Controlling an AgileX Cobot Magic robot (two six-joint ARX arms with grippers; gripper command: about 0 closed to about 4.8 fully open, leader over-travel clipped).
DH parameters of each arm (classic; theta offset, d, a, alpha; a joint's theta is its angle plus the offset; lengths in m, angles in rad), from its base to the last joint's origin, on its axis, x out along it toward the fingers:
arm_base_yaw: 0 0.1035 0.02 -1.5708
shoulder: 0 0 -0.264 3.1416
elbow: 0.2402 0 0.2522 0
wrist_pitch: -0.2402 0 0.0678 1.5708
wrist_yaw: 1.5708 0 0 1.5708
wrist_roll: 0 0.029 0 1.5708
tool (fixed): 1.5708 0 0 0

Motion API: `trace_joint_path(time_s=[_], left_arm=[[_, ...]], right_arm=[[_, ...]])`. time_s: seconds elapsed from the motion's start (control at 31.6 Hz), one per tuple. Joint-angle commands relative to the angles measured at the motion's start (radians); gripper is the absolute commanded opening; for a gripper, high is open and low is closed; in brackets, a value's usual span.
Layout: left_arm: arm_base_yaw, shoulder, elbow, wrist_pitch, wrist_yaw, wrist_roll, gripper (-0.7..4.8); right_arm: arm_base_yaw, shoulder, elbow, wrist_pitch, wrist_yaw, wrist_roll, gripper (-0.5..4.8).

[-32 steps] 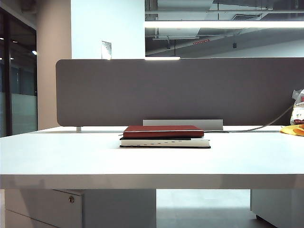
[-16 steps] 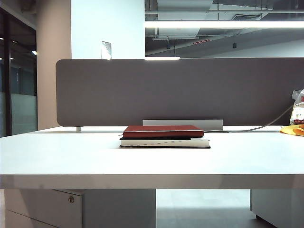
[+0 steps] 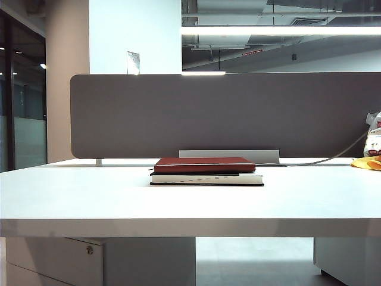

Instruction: Pick up the red book and place it on top of the black book.

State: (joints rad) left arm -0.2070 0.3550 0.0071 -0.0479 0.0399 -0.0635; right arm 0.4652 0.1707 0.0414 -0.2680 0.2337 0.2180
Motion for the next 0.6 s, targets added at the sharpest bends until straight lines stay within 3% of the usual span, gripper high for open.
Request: trace_joint_path(time_s=[0.03, 0.32, 0.44, 0.6], left_arm=[[0.000, 0.000, 0.000, 0.011, 0.002, 0.004, 0.13], [0.000, -0.152, 0.000, -0.018, 0.002, 0.004, 0.13], [0.014, -0.224, 0.000, -0.018, 0.011, 0.004, 0.13], [0.102, -0.288, 0.000, -0.019, 0.031, 0.004, 0.13]], right_arm=[[0.001, 0.001, -0.002, 0.011, 0.000, -0.003, -0.01], [-0.035, -0.082, -0.002, 0.011, -0.004, -0.003, -0.01], [-0.117, -0.147, -0.001, 0.011, -0.004, -0.003, -0.01], [-0.239, -0.168, 0.001, 0.011, -0.004, -0.003, -0.01]])
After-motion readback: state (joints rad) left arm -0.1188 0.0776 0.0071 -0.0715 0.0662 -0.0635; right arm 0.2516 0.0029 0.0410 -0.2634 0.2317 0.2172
